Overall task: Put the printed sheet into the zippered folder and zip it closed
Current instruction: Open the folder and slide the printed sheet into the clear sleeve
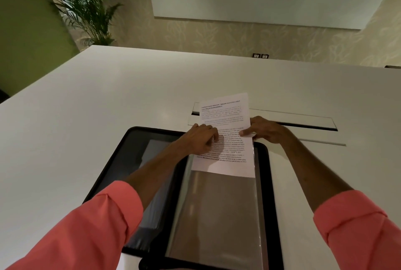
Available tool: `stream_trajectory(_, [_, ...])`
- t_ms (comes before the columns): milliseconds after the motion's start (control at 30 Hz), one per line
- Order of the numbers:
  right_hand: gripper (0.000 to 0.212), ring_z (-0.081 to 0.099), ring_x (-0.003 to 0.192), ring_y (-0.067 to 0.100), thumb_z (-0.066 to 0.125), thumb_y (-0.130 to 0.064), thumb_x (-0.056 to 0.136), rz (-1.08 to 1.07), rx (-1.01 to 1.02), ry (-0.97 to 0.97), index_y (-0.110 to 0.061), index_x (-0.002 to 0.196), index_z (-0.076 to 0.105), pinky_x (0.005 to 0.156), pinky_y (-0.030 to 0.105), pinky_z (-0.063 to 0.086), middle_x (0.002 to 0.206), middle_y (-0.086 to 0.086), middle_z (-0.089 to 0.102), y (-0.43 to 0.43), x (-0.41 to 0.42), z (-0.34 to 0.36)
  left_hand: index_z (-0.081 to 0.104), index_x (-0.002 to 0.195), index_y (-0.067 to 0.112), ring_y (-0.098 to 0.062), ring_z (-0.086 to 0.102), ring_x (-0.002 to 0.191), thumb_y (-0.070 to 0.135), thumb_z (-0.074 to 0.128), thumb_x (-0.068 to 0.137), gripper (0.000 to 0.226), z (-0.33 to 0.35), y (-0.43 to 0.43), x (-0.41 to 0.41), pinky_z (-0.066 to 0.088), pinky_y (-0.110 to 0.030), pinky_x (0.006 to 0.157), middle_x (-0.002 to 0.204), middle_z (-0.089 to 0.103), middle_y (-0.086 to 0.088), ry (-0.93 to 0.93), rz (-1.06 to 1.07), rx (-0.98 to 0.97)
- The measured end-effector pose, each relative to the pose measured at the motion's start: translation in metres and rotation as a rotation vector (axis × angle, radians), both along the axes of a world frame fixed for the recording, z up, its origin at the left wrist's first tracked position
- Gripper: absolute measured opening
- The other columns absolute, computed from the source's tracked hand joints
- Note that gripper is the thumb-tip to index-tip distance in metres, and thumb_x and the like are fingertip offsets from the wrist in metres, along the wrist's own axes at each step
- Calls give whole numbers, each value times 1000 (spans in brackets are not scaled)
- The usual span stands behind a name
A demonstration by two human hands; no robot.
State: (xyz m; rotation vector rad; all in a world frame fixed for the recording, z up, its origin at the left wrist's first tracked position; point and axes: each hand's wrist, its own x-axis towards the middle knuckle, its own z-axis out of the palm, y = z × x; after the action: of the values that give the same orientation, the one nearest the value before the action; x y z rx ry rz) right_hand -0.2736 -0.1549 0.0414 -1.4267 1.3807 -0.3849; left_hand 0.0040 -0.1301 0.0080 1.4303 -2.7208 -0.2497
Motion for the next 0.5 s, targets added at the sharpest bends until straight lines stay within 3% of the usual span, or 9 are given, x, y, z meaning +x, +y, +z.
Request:
stream_trajectory(100, [46,70,125,37,69,9,94,-99,-14,-163,0,139,66,111,54,55,137,15,74,0,5,-6,66,123,24,-20,61,119,18,59,100,25,-1,-1,0,42,-38,101,126,68,2,5,-6,-18])
stream_trajectory(233, [34,73,119,40,70,-17,104,-432,-123,-225,3,131,72,107,54,58,129,22,76,0,26,-12,67,123,23,-21,62,119,32,62,104,21,-5,1,-2,44,-41,103,124,70,2,8,-3,-69])
stream_trajectory(300, [33,74,114,38,67,-18,106,-546,-206,-199,3,131,72,101,48,61,127,22,76,-1,34,-13,67,121,24,-19,63,117,33,62,104,20,-7,2,-2,43,-40,101,121,71,3,34,13,-112])
stream_trajectory(400, [31,75,99,27,65,-14,106,-511,-261,-132,-3,135,71,87,39,63,126,16,76,1,32,-13,67,117,23,-18,64,113,32,61,105,17,-10,4,-2,40,-38,97,119,71,5,74,28,-137])
stream_trajectory(500, [24,78,89,16,68,-15,105,-373,-253,-94,-13,127,76,68,28,64,116,7,81,8,20,-11,67,115,23,-17,64,112,31,60,105,14,-11,4,-1,41,-38,97,118,71,6,99,42,-136])
